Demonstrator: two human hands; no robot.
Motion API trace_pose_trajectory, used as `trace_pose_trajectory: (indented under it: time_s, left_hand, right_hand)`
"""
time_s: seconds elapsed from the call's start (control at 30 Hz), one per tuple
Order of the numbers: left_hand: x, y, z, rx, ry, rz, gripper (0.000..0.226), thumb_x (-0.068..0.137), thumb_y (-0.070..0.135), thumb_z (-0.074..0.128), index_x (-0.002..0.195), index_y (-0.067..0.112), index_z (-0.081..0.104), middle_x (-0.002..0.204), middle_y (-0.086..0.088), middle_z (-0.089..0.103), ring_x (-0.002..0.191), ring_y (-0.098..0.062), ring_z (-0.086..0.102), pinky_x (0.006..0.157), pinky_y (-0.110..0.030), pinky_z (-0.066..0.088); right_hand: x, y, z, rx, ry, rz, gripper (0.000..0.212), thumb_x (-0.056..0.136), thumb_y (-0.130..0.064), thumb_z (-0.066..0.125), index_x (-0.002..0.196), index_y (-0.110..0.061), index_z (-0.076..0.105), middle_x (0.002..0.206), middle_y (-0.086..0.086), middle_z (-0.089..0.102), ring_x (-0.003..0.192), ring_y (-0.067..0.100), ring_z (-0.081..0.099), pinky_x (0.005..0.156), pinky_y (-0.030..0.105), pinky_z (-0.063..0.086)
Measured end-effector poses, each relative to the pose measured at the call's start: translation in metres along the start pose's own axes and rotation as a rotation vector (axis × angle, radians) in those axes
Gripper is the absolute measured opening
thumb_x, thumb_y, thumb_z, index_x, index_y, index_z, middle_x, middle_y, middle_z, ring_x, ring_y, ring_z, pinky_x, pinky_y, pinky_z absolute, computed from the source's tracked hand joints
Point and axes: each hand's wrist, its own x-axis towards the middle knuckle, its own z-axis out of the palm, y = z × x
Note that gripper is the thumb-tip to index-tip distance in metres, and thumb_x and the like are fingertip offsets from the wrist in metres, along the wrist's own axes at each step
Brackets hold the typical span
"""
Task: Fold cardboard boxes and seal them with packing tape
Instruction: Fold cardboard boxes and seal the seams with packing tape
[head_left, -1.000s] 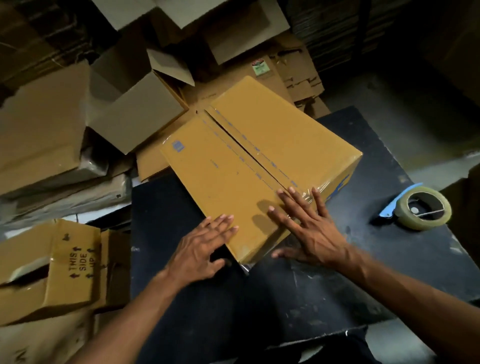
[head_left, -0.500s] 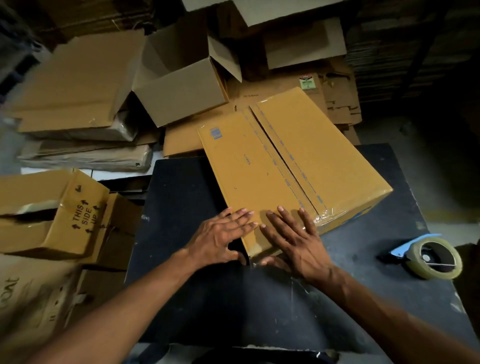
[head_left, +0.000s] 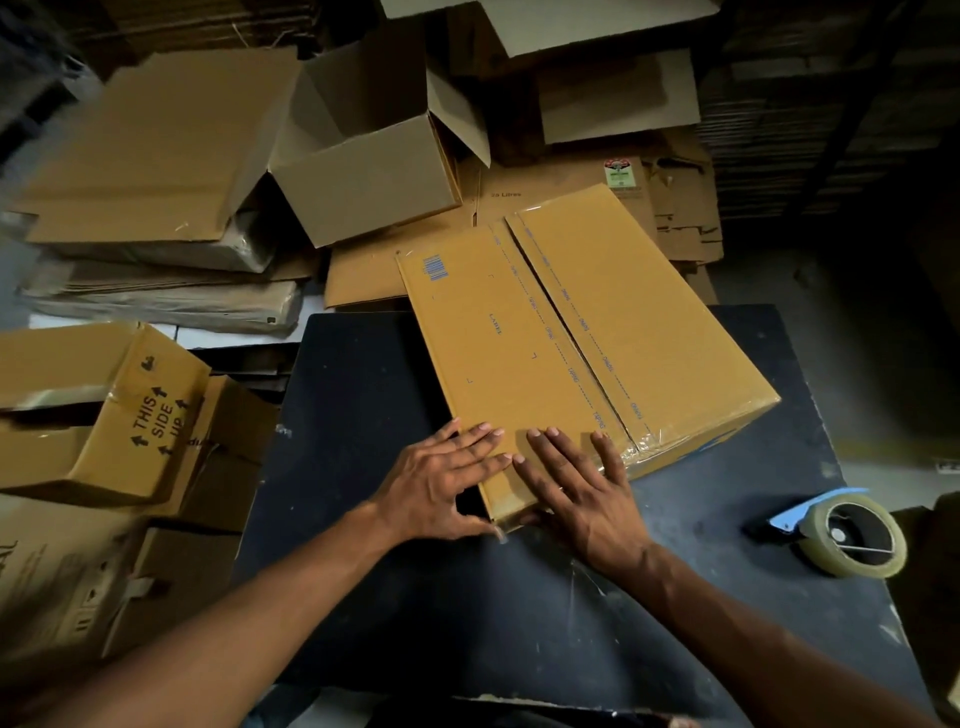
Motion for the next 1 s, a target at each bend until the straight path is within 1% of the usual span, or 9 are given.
trace_pose_trajectory:
  time_s: [0.23,0.47,0.63,0.73,0.8,0.87,0.93,0.97,1.0]
  left_hand:
    - [-0.001,0.025,0.003,-0.118,0.029,-0.202,0.084,0.070,0.057,0.079,0.143,0.019,0.062,0.156,-0.003,0.049,0.151,-0.014,0.037,0.122,-0.048,0.034]
    - [0.000,0.022,0.004,-0.108,0.023,-0.225,0.084,0.073,0.069,0.075,0.142,0.022,0.063,0.155,-0.001,0.051,0.150,-0.011,0.037,0.125,-0.043,0.030]
    - [-0.003,0.025,0.018,-0.084,0.147,-0.215,0.077,0.078,0.071,0.074,0.136,0.022,0.068,0.149,-0.002,0.056,0.146,-0.013,0.044,0.122,-0.044,0.036]
    - [0.000,0.023,0.013,-0.139,0.212,-0.227,0.069,0.088,0.074,0.062,0.131,0.021,0.072,0.144,0.000,0.062,0.141,-0.011,0.051,0.123,-0.038,0.033]
    - [0.010,0.023,0.004,-0.250,0.240,-0.349,0.064,0.094,0.071,0.052,0.126,0.019,0.074,0.144,0.002,0.063,0.139,-0.007,0.052,0.119,-0.036,0.040]
    - [0.030,0.024,-0.006,-0.337,0.257,-0.611,0.071,0.093,0.075,0.046,0.136,0.023,0.067,0.160,0.004,0.045,0.147,-0.005,0.039,0.118,-0.033,0.038]
    - [0.057,0.019,-0.010,-0.438,0.222,-0.951,0.085,0.089,0.078,0.048,0.156,0.026,0.043,0.171,0.004,0.018,0.156,-0.010,0.019,0.122,-0.032,0.029]
    - [0.074,0.015,-0.012,-0.528,0.215,-1.121,0.090,0.089,0.074,0.055,0.161,0.025,0.030,0.171,0.000,0.016,0.156,-0.016,0.021,0.123,-0.034,0.028]
    - [0.089,0.003,-0.008,-0.676,0.235,-1.273,0.094,0.090,0.065,0.064,0.164,0.024,0.022,0.168,-0.004,0.026,0.152,-0.022,0.032,0.121,-0.037,0.033]
  right_hand:
    - [0.001,-0.002,-0.004,0.019,-0.039,0.011,0.076,0.098,-0.061,0.058,0.159,-0.022,0.037,0.168,0.008,0.027,0.156,0.025,0.024,0.117,0.065,0.028]
    - [0.004,-0.008,-0.014,0.063,-0.130,0.024,0.102,0.085,-0.087,0.049,0.159,-0.019,0.036,0.169,0.010,0.025,0.156,0.029,0.024,0.116,0.070,0.025]
    - [0.005,-0.011,-0.019,0.118,-0.071,0.033,0.092,0.089,-0.079,0.054,0.156,-0.018,0.042,0.167,0.010,0.030,0.154,0.028,0.029,0.113,0.070,0.029]
    - [0.005,-0.014,-0.021,0.163,-0.073,0.037,0.087,0.090,-0.077,0.052,0.155,-0.020,0.045,0.166,0.009,0.032,0.153,0.027,0.031,0.114,0.068,0.030]
    - [0.014,-0.009,-0.029,0.201,-0.070,0.044,0.080,0.092,-0.078,0.048,0.151,-0.025,0.053,0.165,0.005,0.034,0.148,0.027,0.042,0.111,0.062,0.035]
    - [0.036,0.011,-0.042,0.202,-0.048,0.135,0.070,0.095,-0.077,0.041,0.144,-0.030,0.059,0.160,-0.001,0.041,0.139,0.029,0.052,0.106,0.054,0.040]
    - [0.070,0.047,-0.060,0.127,-0.102,0.389,0.074,0.094,-0.080,0.031,0.149,-0.035,0.051,0.163,0.004,0.038,0.147,0.031,0.040,0.112,0.054,0.033]
    - [0.085,0.072,-0.068,0.093,-0.186,0.546,0.080,0.091,-0.083,0.025,0.155,-0.038,0.039,0.168,0.006,0.026,0.154,0.031,0.025,0.118,0.056,0.025]
    - [0.098,0.099,-0.074,0.077,-0.263,0.696,0.085,0.089,-0.086,0.021,0.160,-0.039,0.026,0.172,0.007,0.014,0.157,0.031,0.012,0.121,0.058,0.017]
